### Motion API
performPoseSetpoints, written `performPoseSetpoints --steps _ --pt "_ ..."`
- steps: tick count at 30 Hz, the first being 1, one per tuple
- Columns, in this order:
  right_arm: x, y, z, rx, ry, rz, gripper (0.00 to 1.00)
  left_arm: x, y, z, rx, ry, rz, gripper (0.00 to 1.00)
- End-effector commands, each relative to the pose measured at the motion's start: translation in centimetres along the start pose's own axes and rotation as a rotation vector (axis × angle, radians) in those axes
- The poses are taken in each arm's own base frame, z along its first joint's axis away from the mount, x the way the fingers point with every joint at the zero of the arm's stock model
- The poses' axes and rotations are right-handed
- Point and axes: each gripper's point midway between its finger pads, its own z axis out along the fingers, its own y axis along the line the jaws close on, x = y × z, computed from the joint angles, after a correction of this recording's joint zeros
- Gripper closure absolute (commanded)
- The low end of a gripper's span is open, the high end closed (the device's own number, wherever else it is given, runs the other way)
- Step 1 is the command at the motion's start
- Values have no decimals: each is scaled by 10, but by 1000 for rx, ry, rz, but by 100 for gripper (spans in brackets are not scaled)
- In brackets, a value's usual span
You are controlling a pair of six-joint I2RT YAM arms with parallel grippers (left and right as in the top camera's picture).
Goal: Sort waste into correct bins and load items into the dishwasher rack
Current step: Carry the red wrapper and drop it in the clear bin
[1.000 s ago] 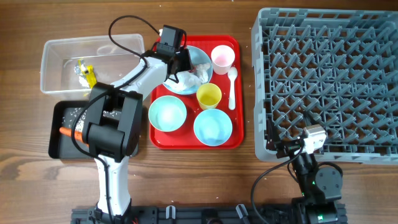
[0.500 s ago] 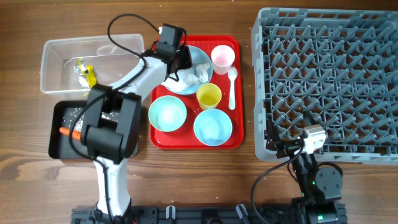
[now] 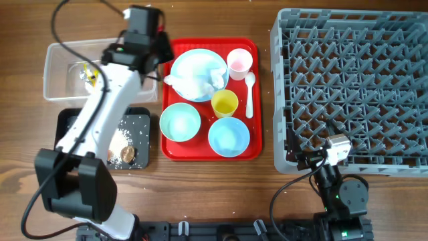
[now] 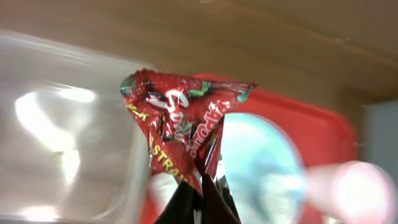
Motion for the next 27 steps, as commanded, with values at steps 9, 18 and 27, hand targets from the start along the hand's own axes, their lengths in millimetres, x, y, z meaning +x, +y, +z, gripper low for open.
performPoseSetpoints --steps 9,18,27 --pt "-1 -2 0 9 -5 -13 0 -4 135 22 -252 92 -195 96" --pt "-1 -2 0 9 -5 -13 0 20 164 69 -307 179 -221 52" --pt "-1 -2 0 9 -5 -13 0 -21 145 22 -247 33 -217 30"
